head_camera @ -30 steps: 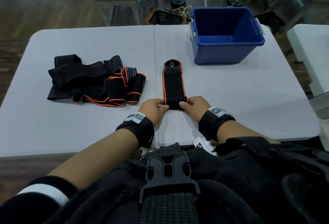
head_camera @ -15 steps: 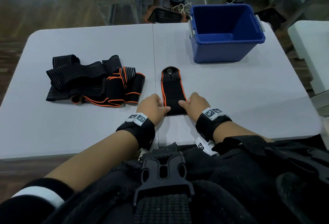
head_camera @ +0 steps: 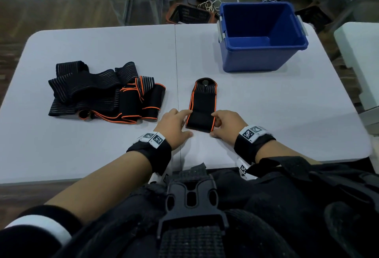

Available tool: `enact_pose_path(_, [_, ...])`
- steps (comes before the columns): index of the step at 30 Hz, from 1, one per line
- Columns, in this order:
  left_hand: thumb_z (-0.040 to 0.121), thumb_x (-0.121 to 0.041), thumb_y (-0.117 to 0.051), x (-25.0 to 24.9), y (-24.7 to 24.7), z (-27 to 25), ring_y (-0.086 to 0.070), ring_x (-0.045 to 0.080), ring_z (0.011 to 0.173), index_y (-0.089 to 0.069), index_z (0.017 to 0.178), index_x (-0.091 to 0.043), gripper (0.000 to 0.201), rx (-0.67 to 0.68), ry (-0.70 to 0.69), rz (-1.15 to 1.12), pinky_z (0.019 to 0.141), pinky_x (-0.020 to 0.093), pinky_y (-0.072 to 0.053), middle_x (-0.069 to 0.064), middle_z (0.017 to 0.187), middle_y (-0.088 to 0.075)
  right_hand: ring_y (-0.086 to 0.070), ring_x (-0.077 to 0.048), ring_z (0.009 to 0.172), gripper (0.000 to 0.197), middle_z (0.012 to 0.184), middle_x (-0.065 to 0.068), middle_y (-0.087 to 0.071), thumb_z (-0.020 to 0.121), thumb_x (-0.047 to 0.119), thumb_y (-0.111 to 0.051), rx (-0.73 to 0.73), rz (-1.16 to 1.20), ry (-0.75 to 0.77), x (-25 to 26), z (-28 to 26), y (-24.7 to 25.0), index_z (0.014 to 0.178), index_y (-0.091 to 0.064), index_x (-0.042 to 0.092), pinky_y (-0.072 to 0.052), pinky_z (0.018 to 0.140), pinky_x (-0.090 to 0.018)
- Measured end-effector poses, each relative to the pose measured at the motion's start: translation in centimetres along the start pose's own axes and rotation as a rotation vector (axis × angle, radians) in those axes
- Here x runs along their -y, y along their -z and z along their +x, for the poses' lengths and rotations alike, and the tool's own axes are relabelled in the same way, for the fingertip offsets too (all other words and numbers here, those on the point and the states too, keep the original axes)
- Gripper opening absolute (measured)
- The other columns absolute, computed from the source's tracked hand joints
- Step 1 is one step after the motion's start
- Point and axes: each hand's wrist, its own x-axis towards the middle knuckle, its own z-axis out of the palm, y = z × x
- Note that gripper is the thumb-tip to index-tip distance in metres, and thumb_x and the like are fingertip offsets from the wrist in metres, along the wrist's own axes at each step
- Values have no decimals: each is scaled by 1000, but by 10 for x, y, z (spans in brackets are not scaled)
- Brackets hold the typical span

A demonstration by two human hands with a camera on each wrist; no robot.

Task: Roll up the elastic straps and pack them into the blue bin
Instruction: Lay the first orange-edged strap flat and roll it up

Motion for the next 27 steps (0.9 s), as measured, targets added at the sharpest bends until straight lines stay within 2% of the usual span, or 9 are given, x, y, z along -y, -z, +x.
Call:
enact_pose_path(5, [84, -43, -70, -5, 4, 13, -58, 25, 91, -56, 134, -34, 52, -23, 59, -87, 83, 35, -48, 1, 93, -56, -58, -23, 79, 8, 81, -3, -64, 83, 21, -73, -75, 65, 34, -4, 5, 4, 89, -67, 18, -38, 64, -29])
enact_pose_path(8, [85, -52, -61, -9, 8, 16, -58, 22, 82, -64, 122, -30, 42, -14, 62, -136, 67, 30, -39, -2, 84, -56, -53, -20, 73, 16, 76, -4, -61, 91, 25, -66, -90, 97, 28, -4, 5, 9, 85, -68, 11, -32, 56, -25])
enact_pose_path(10, [91, -51, -60, -15, 11, 18, -54, 18, 72, -65, 96, -26, 26, -5, 103, -154, 58, 29, -33, -4, 76, -53, -55, -23, 70, 27, 73, -6, -63, 96, 28, -59, -103, 135, -5, -5, 8, 11, 79, -67, 9, -39, 58, -28])
enact_pose_path(12, [94, -53, -58, -21, 14, 19, -53, 16, 64, -54, 72, -25, 37, 2, 153, -151, 53, 29, -32, -5, 68, -53, -60, -27, 67, 38, 76, -11, -70, 99, 32, -54, -94, 203, -57, -6, 15, 10, 76, -68, 6, -51, 69, -36])
enact_pose_path(14, [95, -57, -55, -24, 15, 23, -57, 21, 65, -51, 66, -18, 49, 9, 203, -139, 55, 32, -39, 0, 65, -57, -60, -26, 62, 46, 77, -15, -72, 99, 37, -52, -84, 258, -119, -5, 20, 11, 75, -69, 2, -55, 74, -42])
enact_pose_path(17, [93, -61, -54, -25, 18, 30, -64, 28, 76, -62, 76, -8, 57, 8, 244, -111, 69, 37, -49, 10, 74, -67, -58, -27, 63, 53, 70, -17, -67, 98, 44, -52, -62, 137, -174, 0, 24, 20, 68, -63, 1, -47, 65, -36])
enact_pose_path(19, [89, -61, -60, -26, 18, 34, -65, 24, 82, -63, 89, -12, 50, -35, 270, -141, 75, 36, -52, 5, 83, -70, -59, -28, 71, 44, 72, -12, -63, 96, 43, -55, -106, 67, -173, 1, 25, 22, 69, -58, 9, -39, 60, -32])
enact_pose_path(23, [89, -52, -65, -30, 14, 39, -64, 24, 102, -60, 122, -14, 50, -124, 253, -175, 92, 40, -52, 6, 114, -63, -62, -22, 103, 27, 111, -4, -66, 96, 33, -58, -238, 293, -122, 6, 25, 16, 114, -60, 13, -47, 87, -32])
enact_pose_path(27, [93, -28, -58, -42, 12, 37, -57, 30, 110, -57, 125, -13, 35, -157, 115, -196, 97, 44, -47, 12, 119, -58, -62, -18, 95, 23, 100, 0, -66, 96, 37, -46, -190, 661, -21, 22, 23, 6, 103, -60, 19, -51, 91, -44])
